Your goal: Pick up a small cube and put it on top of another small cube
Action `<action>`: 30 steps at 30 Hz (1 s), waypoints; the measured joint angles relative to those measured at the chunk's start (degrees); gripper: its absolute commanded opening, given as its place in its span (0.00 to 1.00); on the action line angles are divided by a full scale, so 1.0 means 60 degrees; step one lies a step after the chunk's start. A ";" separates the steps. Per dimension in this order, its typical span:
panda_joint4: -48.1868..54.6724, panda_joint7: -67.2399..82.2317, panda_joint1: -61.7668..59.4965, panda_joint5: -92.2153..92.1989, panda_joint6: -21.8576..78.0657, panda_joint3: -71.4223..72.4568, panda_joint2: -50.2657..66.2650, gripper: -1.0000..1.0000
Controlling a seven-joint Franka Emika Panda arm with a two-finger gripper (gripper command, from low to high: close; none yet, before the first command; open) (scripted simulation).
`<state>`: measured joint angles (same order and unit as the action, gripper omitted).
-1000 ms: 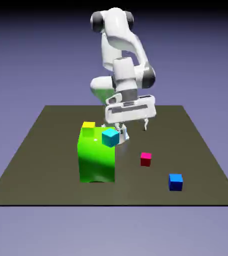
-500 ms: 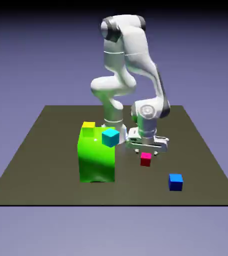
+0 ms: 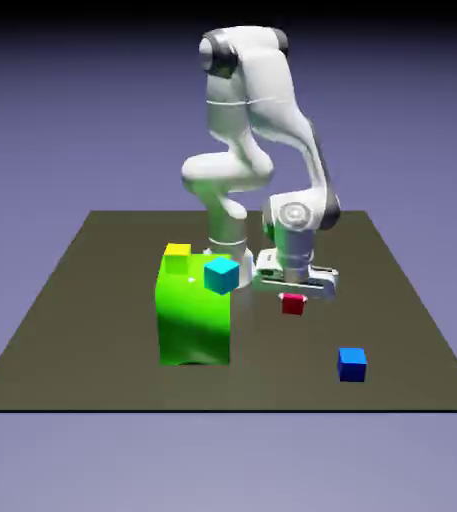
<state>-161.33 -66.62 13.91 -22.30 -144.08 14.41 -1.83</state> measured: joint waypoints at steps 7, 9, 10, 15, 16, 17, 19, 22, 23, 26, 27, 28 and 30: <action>0.0670 0.0484 -0.2442 -0.0406 0.1753 0.1716 -0.1314 0.00; 0.1038 0.0517 -0.3136 -0.0226 0.2566 0.1637 -0.1772 0.00; 0.1222 0.0532 -0.3482 -0.0134 0.2972 0.1598 -0.2001 0.00; 0.2144 0.0606 -0.5213 0.0328 0.5006 0.1400 -0.3147 0.00; 0.2328 0.0621 -0.5558 0.0421 0.5412 0.1359 -0.3375 0.00; 0.2532 0.0583 -0.5791 0.0617 0.5827 0.1078 -0.3567 0.00; 0.2945 0.0497 -0.6230 0.1034 0.6657 0.0456 -0.3940 0.00; 0.3459 0.0334 -0.6623 0.1649 0.7656 -0.0563 -0.4342 0.00; 0.3623 0.0278 -0.6734 0.1853 0.7971 -0.0909 -0.4464 0.00; 0.3739 0.0059 -0.6314 0.2308 0.8076 -0.1947 -0.4344 0.00; 0.3737 -0.0019 -0.6092 0.2443 0.8020 -0.2293 -0.4251 0.00; 0.3735 -0.0097 -0.5871 0.2577 0.7964 -0.2639 -0.4159 0.00; 0.3731 -0.0253 -0.5427 0.2847 0.7853 -0.3331 -0.3973 0.00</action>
<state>-138.94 -68.14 -18.66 -5.22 -96.96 -5.57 -25.67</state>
